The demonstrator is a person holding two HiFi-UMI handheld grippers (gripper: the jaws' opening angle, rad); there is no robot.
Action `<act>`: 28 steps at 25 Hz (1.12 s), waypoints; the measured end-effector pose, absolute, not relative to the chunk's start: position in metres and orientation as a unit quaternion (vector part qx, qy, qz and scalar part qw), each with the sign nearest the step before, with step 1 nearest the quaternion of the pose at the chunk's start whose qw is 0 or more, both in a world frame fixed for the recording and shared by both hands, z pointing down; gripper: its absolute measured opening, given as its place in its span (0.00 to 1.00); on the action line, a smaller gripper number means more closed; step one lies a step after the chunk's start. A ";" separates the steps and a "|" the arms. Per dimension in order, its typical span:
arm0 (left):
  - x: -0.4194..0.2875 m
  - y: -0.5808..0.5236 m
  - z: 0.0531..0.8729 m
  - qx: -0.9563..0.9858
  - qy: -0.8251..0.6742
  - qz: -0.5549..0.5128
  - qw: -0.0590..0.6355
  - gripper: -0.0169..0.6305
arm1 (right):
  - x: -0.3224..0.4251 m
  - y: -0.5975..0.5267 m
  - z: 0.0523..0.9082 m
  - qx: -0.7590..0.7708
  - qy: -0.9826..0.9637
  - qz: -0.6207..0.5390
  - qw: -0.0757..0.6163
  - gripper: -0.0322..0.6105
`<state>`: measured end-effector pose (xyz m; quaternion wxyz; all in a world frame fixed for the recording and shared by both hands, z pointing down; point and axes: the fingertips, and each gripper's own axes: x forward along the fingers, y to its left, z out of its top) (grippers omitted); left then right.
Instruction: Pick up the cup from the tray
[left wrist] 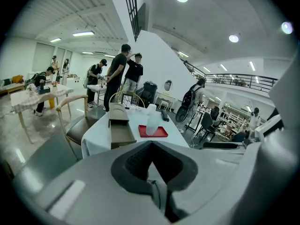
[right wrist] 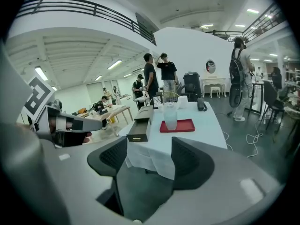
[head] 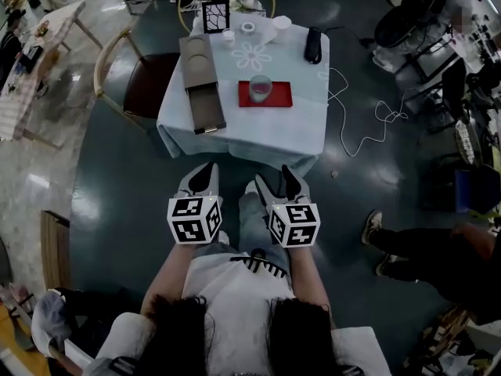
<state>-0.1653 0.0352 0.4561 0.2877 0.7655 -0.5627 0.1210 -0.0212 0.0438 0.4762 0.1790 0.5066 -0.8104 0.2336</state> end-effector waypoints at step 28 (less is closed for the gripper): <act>-0.116 -0.114 0.463 0.698 -0.629 0.141 0.311 0.03 | 0.030 -0.137 0.482 0.425 -0.856 0.207 0.208 0.69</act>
